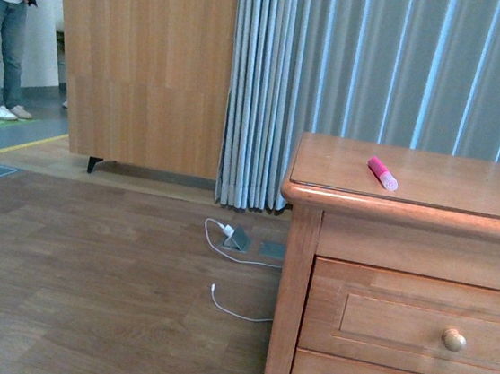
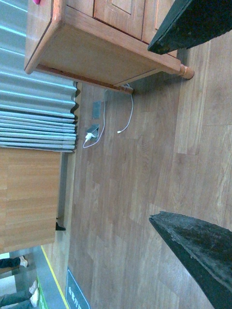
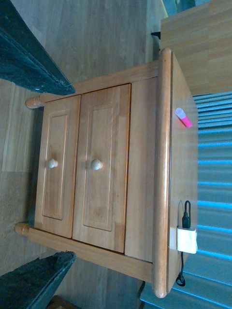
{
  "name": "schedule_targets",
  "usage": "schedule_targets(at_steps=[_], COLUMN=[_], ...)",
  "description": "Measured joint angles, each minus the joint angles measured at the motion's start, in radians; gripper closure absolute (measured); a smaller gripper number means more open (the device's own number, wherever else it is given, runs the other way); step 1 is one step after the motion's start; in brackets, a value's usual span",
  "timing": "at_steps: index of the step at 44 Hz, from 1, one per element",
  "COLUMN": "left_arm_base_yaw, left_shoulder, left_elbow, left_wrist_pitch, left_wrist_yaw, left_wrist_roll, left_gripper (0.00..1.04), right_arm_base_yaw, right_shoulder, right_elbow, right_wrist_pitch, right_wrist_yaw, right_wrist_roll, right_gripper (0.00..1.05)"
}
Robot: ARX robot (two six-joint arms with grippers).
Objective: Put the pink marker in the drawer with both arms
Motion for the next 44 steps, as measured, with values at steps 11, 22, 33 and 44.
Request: schedule_targets(at_steps=[11, 22, 33, 44], left_arm_base_yaw=[0.0, 0.0, 0.0, 0.0], left_shoulder=[0.0, 0.0, 0.0, 0.0], left_elbow=[0.0, 0.0, 0.0, 0.0], left_wrist_pitch=[0.0, 0.0, 0.0, 0.0], left_wrist_yaw=[0.0, 0.0, 0.0, 0.0], left_wrist_roll=[0.0, 0.0, 0.0, 0.0], left_gripper=[0.06, 0.06, 0.06, 0.06], right_arm_base_yaw=[0.0, 0.0, 0.0, 0.0], right_shoulder=[0.0, 0.0, 0.0, 0.0], right_elbow=[0.0, 0.0, 0.0, 0.0], right_wrist_pitch=[0.0, 0.0, 0.0, 0.0], right_wrist_yaw=[0.0, 0.0, 0.0, 0.0], right_wrist_roll=[0.0, 0.0, 0.0, 0.0], right_gripper=[0.08, 0.08, 0.08, 0.08])
